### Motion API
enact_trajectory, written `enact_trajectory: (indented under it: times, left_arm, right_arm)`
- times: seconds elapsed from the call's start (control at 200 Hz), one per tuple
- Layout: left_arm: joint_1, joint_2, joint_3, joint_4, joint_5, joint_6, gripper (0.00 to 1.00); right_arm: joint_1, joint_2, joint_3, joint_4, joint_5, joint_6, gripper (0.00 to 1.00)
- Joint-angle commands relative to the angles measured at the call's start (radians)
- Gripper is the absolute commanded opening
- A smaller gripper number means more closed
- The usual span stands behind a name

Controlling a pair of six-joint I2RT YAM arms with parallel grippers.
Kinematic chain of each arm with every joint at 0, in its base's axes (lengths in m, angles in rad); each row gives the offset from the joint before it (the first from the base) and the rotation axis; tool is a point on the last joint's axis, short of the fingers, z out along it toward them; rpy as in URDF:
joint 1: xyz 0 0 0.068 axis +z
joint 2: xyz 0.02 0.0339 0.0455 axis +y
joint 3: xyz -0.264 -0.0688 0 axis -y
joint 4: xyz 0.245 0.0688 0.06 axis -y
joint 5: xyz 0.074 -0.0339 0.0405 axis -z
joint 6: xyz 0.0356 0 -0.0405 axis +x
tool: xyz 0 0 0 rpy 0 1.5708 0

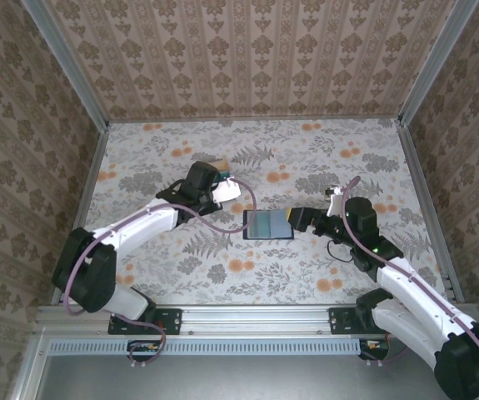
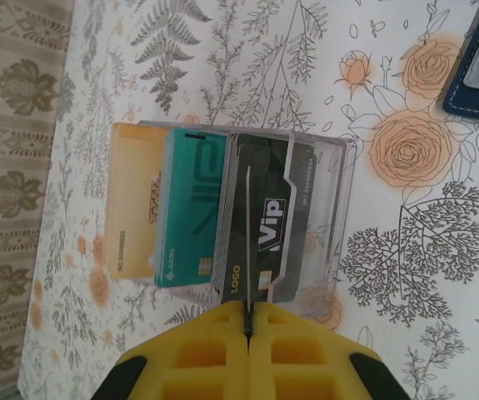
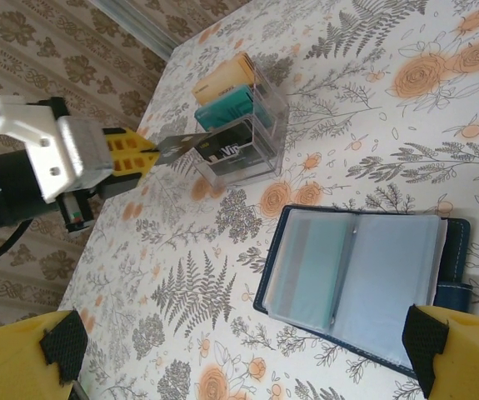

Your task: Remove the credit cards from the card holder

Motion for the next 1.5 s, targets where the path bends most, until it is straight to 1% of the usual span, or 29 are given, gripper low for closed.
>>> enact_trajectory:
  times: [0.0,0.21,0.43,0.765,0.835,0.895,0.985,1.22,1.36,1.43,1.495]
  left_arm:
    - [0.003,0.041,0.062,0.008,0.010,0.096,0.00]
    - [0.006,0.119,0.088,-0.006,0.010,0.089,0.00]
    - [0.029,0.158,0.103,-0.023,0.026,0.069,0.00]
    - [0.046,0.214,0.121,-0.011,0.022,0.037,0.00]
    - [0.049,0.219,0.128,-0.009,0.016,0.026,0.04]
    - [0.053,0.223,0.131,-0.001,0.004,0.019,0.13]
    - [0.065,0.229,0.145,-0.008,0.002,0.009,0.19]
    - [0.101,0.260,0.197,-0.023,-0.017,-0.048,0.21]
    - [0.103,0.222,0.212,-0.044,0.004,-0.097,0.22]
    - [0.103,0.180,0.214,-0.054,0.027,-0.145,0.26]
    - [0.103,0.131,0.214,-0.060,0.055,-0.216,0.36]
  right_arm:
    - [0.006,-0.009,-0.012,-0.013,0.025,-0.015,1.00]
    - [0.005,-0.006,-0.012,-0.017,0.032,-0.015,1.00]
    - [0.004,0.002,-0.011,-0.016,0.034,-0.016,1.00]
    - [0.005,0.005,-0.011,-0.019,0.036,-0.017,1.00]
    - [0.006,0.005,-0.011,-0.020,0.038,-0.019,1.00]
    - [0.004,0.004,-0.011,-0.020,0.037,-0.019,1.00]
    - [0.005,0.005,-0.009,-0.019,0.036,-0.019,1.00]
    - [0.005,0.001,-0.007,-0.025,0.036,-0.023,1.00]
    - [0.005,0.003,-0.007,-0.028,0.036,-0.025,1.00]
    - [0.005,0.006,-0.006,-0.025,0.037,-0.027,1.00]
    - [0.005,0.015,-0.005,-0.025,0.037,-0.029,1.00]
